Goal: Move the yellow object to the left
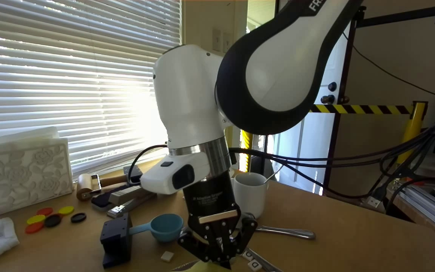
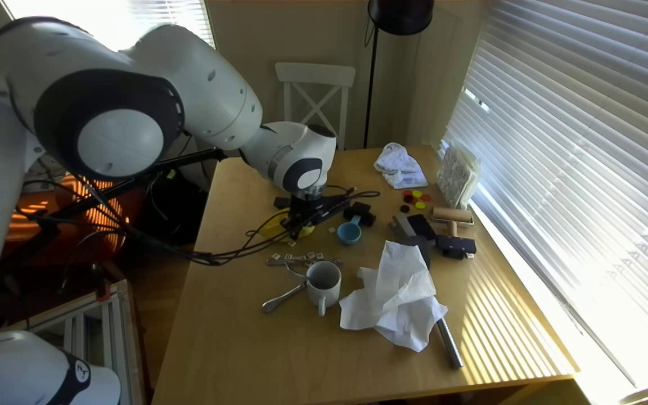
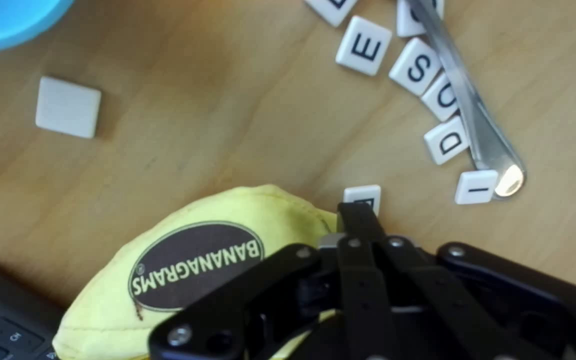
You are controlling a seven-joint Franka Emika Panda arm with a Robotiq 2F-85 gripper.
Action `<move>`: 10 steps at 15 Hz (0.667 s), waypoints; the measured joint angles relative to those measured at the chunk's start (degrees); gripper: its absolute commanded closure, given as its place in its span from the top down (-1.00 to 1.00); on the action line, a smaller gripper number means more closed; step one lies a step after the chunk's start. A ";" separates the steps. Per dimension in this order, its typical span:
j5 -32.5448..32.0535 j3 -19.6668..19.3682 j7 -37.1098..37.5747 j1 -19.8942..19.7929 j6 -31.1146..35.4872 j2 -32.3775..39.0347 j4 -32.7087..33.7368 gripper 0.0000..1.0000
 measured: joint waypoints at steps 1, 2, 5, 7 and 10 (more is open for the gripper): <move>0.05 0.30 -0.56 -0.08 0.00 0.12 0.12 -1.00; 0.10 0.51 -0.95 -0.11 0.00 0.27 0.23 -1.00; 0.11 0.67 -1.46 -0.12 0.00 0.93 0.56 -1.00; 0.11 0.65 -1.66 -0.19 0.00 1.52 0.91 -1.00; 0.11 0.53 -1.70 -0.25 -0.12 1.70 1.05 -1.00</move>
